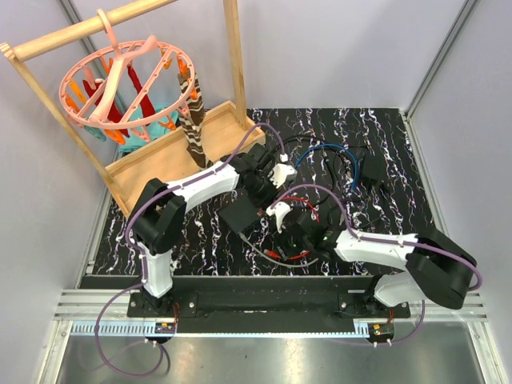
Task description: Insert the plug into the switch port
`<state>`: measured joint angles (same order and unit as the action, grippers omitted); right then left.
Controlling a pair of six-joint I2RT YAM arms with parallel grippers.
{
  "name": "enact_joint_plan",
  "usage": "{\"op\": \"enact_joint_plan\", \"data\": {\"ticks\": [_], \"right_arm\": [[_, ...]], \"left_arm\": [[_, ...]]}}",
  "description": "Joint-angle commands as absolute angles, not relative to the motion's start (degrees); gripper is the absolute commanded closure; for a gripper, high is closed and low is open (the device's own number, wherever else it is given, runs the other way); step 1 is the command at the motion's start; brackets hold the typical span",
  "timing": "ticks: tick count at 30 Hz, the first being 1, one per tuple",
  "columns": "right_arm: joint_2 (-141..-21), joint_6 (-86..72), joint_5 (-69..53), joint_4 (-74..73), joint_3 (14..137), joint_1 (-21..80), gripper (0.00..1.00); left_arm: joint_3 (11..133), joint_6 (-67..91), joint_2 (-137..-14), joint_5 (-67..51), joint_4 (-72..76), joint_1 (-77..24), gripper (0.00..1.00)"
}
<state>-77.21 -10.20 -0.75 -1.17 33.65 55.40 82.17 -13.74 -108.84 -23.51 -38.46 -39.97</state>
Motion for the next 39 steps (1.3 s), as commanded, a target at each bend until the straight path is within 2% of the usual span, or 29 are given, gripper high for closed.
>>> {"op": "enact_joint_plan", "data": {"ticks": [1, 16, 19, 25, 39], "right_arm": [[-79.8, -10.7, -3.6, -1.8, 35.7, 56.7, 0.55], [-84.7, -10.5, 1.4, -3.5, 38.5, 58.9, 0.56], [-87.2, -10.4, 3.0, -4.4, 39.9, 59.9, 0.57], [-91.7, -11.1, 7.3, -7.2, 43.0, 63.3, 0.66], [-90.9, -19.3, 8.6, -18.1, 48.0, 63.8, 0.65]], "left_arm": [[86.5, -15.4, -109.9, -22.2, -36.7, -39.4, 1.0], [87.1, -15.2, -111.0, -22.1, -36.7, -39.2, 1.0], [87.4, -15.1, -111.1, -22.3, -36.7, -39.2, 0.97], [87.5, -15.0, -110.8, -22.0, -36.7, -39.2, 0.95], [87.6, -15.6, -110.7, -21.4, -36.7, -39.2, 0.9]]}}
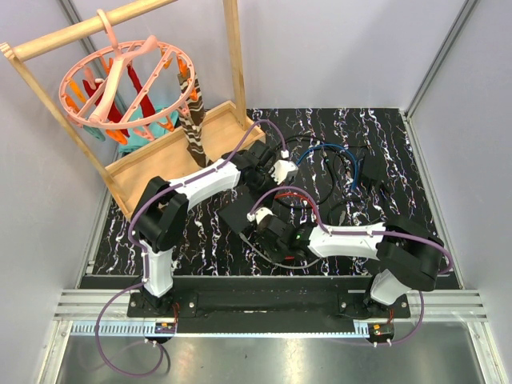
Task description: Insert the plug into the switch port
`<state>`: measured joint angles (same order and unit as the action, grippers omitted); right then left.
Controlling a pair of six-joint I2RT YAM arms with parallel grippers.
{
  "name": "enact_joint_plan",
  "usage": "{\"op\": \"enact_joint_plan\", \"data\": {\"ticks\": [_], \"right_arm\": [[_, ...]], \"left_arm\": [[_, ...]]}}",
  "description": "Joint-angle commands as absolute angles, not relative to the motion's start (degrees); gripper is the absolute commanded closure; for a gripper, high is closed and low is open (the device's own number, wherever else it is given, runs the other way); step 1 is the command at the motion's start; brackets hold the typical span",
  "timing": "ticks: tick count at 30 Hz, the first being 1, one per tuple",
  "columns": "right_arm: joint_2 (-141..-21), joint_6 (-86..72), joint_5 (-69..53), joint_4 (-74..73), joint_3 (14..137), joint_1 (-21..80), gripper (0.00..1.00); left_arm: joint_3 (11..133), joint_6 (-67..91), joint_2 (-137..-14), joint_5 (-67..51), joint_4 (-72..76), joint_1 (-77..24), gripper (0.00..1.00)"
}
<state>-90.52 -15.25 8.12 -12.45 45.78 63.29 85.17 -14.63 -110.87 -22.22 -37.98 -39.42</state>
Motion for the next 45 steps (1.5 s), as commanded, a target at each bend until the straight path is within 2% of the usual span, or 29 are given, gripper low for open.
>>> {"op": "enact_joint_plan", "data": {"ticks": [1, 2, 4, 6, 7, 12, 13, 14, 17, 20, 28, 33, 41, 45], "right_arm": [[-91.3, -19.6, 8.5, -18.4, 48.1, 63.8, 0.65], [-91.5, -19.8, 8.4, -18.4, 48.2, 63.8, 0.68], [-92.2, -20.0, 8.7, -18.5, 48.2, 63.9, 0.82], [-92.3, -20.0, 9.9, -18.6, 48.5, 63.9, 0.91], [-92.1, -20.0, 10.5, -18.5, 48.6, 63.8, 1.0], [-90.3, -19.9, 14.9, -16.7, 49.4, 63.7, 1.0], [-89.5, -20.0, 15.7, -16.3, 49.6, 63.7, 1.0], [-89.1, -20.0, 16.4, -15.4, 49.7, 63.6, 1.0], [-87.2, -20.1, 19.2, -13.5, 49.9, 63.3, 1.0], [-84.3, -20.3, 21.3, -10.9, 49.7, 62.5, 1.0], [-76.8, -18.5, 18.9, -1.7, 46.9, 60.6, 1.0], [-75.4, -18.0, 17.8, 2.5, 46.1, 60.5, 1.0], [-75.8, -18.3, 15.3, 6.8, 45.3, 60.6, 1.0], [-76.0, -18.7, 15.4, 7.5, 45.1, 60.5, 1.0]], "left_arm": [[87.7, -15.6, -110.6, -21.4, -36.7, -39.2, 0.9], [87.9, -15.4, -110.5, -21.5, -36.7, -39.1, 0.9], [88.1, -14.8, -110.3, -22.0, -36.6, -39.2, 0.8], [87.6, -13.5, -109.7, -22.0, -35.6, -39.2, 0.74], [87.4, -12.9, -108.8, -21.6, -35.2, -39.1, 0.7], [82.2, -4.4, -103.1, -19.0, -27.7, -37.5, 0.46], [81.0, -2.4, -100.1, -18.3, -26.0, -36.4, 0.36], [77.9, 2.3, -98.5, -17.3, -24.3, -35.7, 0.32], [69.9, 12.5, -90.8, -14.6, -16.5, -32.4, 0.22], [62.6, 20.8, -83.5, -12.9, -11.6, -30.5, 0.17], [43.4, 39.6, -67.6, -17.6, -0.5, -30.6, 0.15], [36.0, 46.0, -64.5, -21.4, 5.4, -31.4, 0.17], [31.8, 51.1, -64.6, -22.8, 13.8, -33.8, 0.28], [31.6, 52.2, -65.7, -22.1, 15.1, -34.5, 0.43]]}}
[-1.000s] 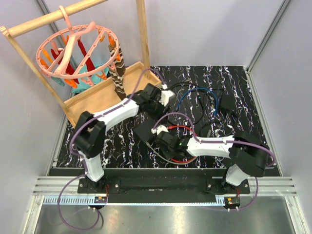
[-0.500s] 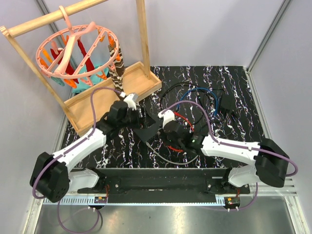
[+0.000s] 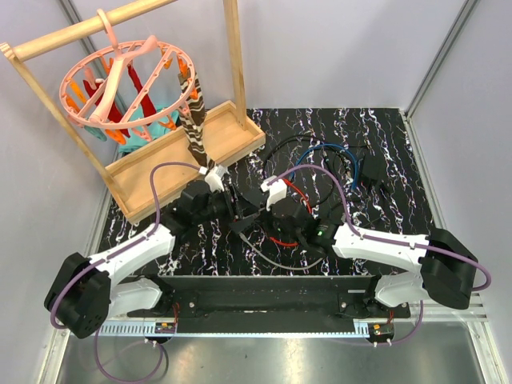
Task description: Insert the plug into the switch port
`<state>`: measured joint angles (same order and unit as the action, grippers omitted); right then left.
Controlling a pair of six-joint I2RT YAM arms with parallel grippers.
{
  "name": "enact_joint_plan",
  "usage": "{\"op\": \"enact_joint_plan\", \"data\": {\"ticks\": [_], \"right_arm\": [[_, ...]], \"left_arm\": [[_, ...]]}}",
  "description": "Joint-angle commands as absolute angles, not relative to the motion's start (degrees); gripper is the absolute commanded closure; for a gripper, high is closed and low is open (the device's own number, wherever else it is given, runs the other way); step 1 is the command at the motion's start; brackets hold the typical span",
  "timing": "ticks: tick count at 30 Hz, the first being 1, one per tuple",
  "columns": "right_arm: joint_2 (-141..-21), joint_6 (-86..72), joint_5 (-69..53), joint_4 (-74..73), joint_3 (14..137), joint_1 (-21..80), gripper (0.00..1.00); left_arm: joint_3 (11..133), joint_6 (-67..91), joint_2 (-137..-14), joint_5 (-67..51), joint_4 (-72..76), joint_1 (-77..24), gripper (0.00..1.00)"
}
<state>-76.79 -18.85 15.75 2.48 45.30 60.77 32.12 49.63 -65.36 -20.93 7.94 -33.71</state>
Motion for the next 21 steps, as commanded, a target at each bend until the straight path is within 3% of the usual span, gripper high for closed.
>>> {"op": "enact_joint_plan", "data": {"ticks": [1, 2, 7, 12, 15, 19, 21], "right_arm": [[-76.0, -19.1, 15.4, 8.0, 45.1, 60.6, 1.0], [-75.9, -19.2, 15.4, 8.3, 44.9, 60.6, 1.0], [-75.6, -19.6, 16.0, 9.1, 44.6, 60.6, 1.0], [-76.0, -19.9, 16.1, 9.5, 44.6, 60.6, 1.0], [-75.6, -20.1, 16.1, 9.6, 44.4, 60.5, 0.93], [-74.4, -20.6, 15.3, 9.5, 43.0, 60.3, 0.64], [-73.3, -20.6, 14.6, 9.5, 41.6, 59.9, 0.62]], "left_arm": [[31.7, 52.4, -65.9, -22.1, 15.2, -34.5, 0.45], [31.6, 52.4, -66.1, -22.3, 15.2, -34.6, 0.53], [30.6, 53.3, -66.6, -22.4, 15.0, -35.1, 0.69], [29.9, 53.8, -65.8, -21.4, 14.9, -35.1, 1.0], [30.2, 53.8, -65.0, -20.7, 13.9, -35.1, 1.0], [29.8, 54.6, -63.2, -18.4, 12.5, -34.9, 1.0], [29.6, 55.2, -62.3, -17.5, 12.3, -34.8, 1.0]]}}
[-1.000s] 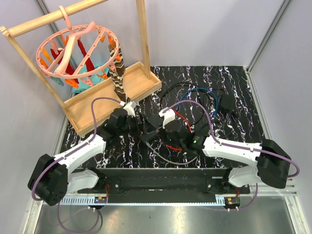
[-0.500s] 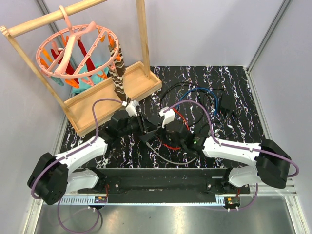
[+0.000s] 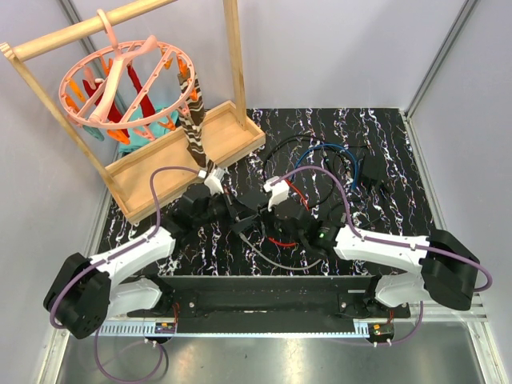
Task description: Insert the plug into the switch port
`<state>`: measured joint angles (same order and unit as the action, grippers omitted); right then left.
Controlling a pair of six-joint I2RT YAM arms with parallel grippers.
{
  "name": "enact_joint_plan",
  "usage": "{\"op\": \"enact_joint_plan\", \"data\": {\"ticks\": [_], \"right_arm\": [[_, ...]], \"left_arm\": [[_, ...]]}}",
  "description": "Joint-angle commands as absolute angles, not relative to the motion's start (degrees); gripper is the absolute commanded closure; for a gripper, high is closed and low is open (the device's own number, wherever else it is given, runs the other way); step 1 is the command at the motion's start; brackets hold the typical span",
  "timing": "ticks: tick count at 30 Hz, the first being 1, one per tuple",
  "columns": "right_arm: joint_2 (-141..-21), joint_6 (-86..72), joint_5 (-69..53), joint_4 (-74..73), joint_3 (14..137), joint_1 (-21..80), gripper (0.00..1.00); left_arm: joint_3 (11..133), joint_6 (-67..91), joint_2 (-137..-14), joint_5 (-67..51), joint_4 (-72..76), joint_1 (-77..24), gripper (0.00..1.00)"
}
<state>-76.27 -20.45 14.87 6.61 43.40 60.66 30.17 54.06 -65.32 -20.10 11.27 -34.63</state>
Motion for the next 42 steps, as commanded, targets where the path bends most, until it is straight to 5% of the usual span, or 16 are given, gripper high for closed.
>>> {"op": "enact_joint_plan", "data": {"ticks": [1, 13, 21, 23, 25, 31, 42], "right_arm": [[-73.0, -20.6, 13.8, 9.5, 41.1, 59.8, 0.62], [-73.2, -17.7, 9.8, 10.2, 40.2, 59.6, 0.64], [-74.1, -15.8, 9.1, 10.2, 41.5, 59.6, 0.87], [-74.8, -15.1, 8.9, 9.2, 42.4, 59.6, 0.99], [-75.7, -13.9, 8.4, 7.5, 43.1, 59.6, 1.0], [-79.4, -11.2, 5.4, 2.7, 44.0, 59.9, 1.0], [-92.4, -7.3, 11.9, -2.9, 49.3, 64.2, 1.0]], "left_arm": [[29.5, 56.1, -62.2, -17.4, 12.4, -34.6, 1.0], [29.1, 59.9, -62.1, -17.8, 13.6, -33.9, 1.0], [29.2, 58.7, -61.4, -17.8, 12.0, -34.0, 1.0], [29.4, 57.5, -61.3, -17.4, 11.3, -34.0, 0.93], [30.1, 54.3, -61.0, -16.4, 8.5, -33.5, 0.74], [38.5, 37.8, -60.6, -10.8, -5.7, -29.3, 0.39], [53.8, 15.7, -79.3, -7.5, -19.2, -24.0, 0.07]]}}
